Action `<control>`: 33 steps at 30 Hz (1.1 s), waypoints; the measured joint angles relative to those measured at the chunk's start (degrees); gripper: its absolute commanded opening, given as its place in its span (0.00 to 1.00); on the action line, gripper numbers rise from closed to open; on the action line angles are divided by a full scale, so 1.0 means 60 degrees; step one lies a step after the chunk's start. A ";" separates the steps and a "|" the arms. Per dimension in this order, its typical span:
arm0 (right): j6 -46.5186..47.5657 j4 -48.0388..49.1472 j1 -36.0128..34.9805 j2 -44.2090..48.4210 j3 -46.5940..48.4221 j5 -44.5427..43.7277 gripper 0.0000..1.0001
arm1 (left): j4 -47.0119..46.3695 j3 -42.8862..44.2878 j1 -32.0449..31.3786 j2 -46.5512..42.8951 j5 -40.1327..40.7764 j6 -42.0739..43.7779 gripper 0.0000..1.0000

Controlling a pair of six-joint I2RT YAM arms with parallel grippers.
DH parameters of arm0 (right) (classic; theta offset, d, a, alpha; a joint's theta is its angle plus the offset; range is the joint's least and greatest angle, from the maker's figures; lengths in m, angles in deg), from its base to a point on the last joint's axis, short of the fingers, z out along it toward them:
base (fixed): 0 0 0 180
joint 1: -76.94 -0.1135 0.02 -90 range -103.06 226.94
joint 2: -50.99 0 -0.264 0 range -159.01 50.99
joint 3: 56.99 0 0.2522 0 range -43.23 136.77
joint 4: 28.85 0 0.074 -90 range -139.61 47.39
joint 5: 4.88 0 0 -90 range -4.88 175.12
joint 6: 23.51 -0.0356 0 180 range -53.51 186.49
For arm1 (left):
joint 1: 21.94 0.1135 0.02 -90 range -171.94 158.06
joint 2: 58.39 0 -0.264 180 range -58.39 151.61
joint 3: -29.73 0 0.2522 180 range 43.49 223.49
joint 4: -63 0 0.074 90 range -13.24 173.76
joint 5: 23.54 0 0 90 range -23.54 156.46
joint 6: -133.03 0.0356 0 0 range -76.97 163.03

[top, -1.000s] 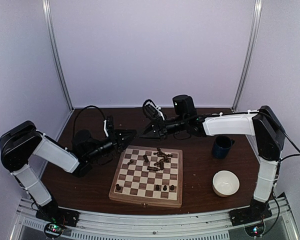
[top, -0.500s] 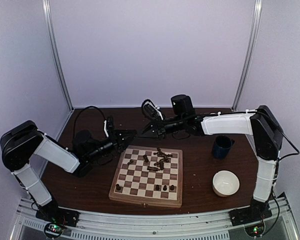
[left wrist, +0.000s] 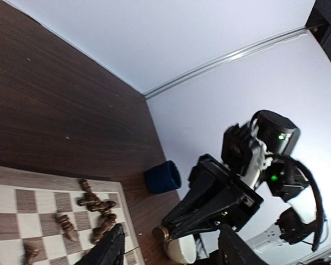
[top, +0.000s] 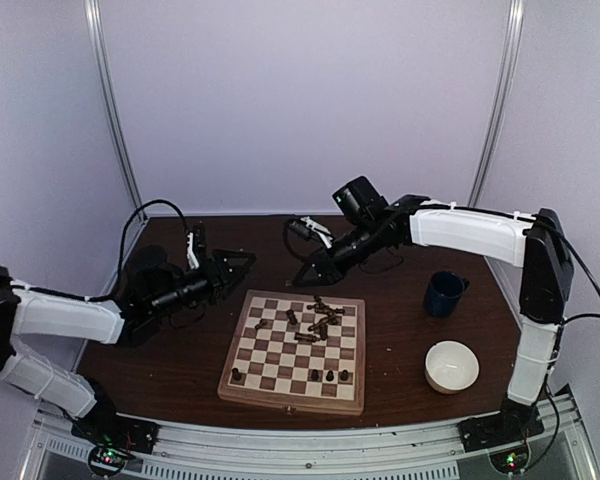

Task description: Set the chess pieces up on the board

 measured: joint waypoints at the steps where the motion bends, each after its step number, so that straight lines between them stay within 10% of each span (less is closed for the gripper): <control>1: 0.0699 -0.0623 -0.0109 0.0058 0.0200 -0.0419 0.05 | 0.0816 0.0033 0.0011 -0.0568 0.0229 0.0313 0.60; 13: 0.5621 -0.5169 -0.3526 -0.0452 0.1727 -0.5377 0.03 | 0.8429 0.0259 0.0084 -0.6025 0.4040 0.2849 0.66; 33: 0.6379 -0.6921 -0.4612 -0.2867 0.3340 -0.8572 0.05 | 1.0867 0.1024 0.0091 -0.4736 0.3978 0.3665 0.68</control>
